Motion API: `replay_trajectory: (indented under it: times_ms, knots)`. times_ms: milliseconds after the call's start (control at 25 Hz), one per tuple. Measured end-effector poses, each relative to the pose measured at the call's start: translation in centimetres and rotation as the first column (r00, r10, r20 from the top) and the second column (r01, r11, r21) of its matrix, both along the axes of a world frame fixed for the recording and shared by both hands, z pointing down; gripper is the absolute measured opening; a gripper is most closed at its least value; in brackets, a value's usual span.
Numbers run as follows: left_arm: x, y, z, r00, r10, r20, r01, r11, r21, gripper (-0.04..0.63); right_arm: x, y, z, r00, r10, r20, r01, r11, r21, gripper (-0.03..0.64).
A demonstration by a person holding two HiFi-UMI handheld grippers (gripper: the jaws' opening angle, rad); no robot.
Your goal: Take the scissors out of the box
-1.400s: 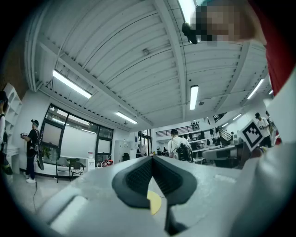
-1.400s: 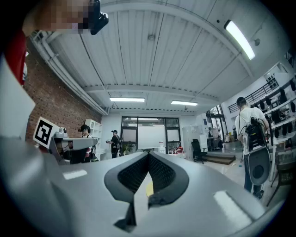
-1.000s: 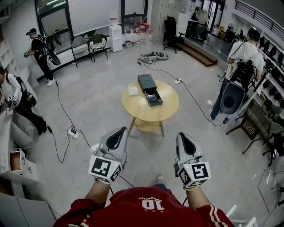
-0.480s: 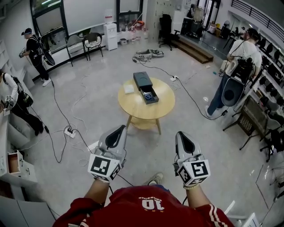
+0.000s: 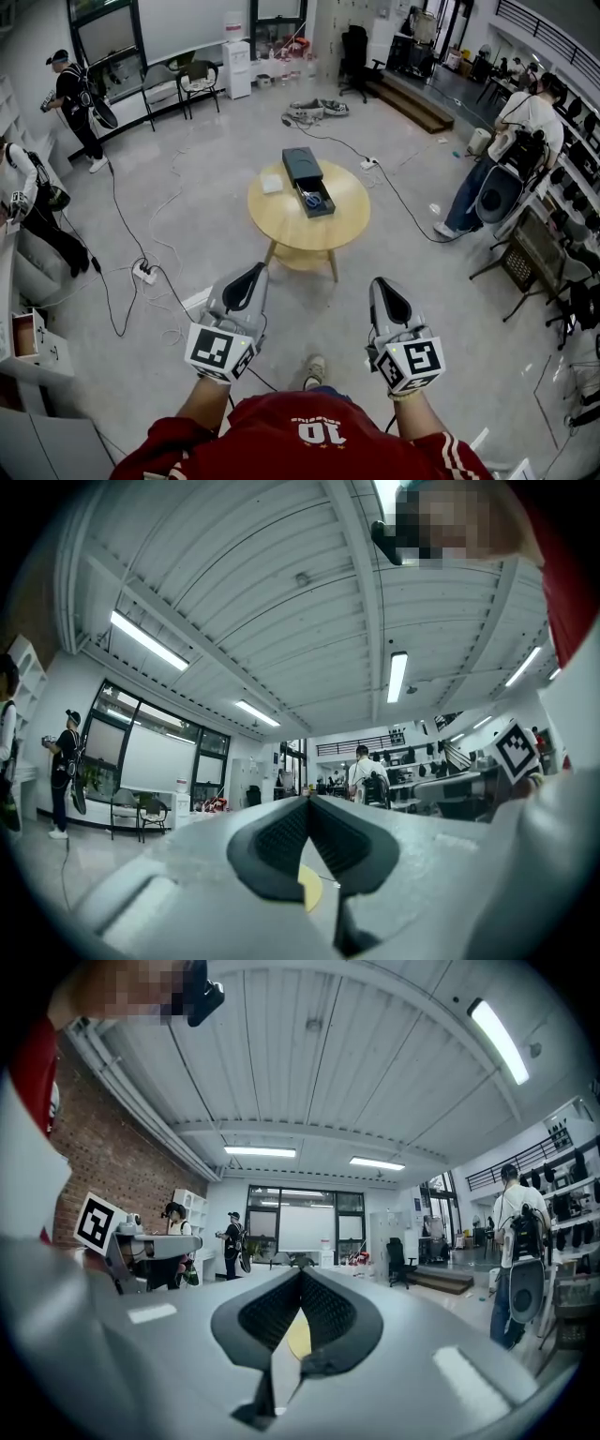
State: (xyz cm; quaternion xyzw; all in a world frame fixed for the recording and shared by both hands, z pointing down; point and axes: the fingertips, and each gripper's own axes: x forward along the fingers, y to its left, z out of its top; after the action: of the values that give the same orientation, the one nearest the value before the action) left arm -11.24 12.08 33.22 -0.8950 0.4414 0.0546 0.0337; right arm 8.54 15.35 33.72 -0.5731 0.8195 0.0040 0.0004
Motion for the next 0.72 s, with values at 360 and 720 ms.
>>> replay_trajectory:
  times_ms: [360,720]
  knots:
    - [1.8,-3.6,0.5,1.0,-0.024,0.004,0.024,0.999,-0.033,0.003,1.2,-5.4,0.2,0.999,-0.052,0.013,0.053,0.999,-0.006,0.002]
    - [4.9,-9.1,0.5,0.999,-0.027,0.024,0.028,0.999,-0.033,0.003,3.9,-10.9,0.6,0.997,-0.074,0.03,0.075,0.997,-0.02,0.002]
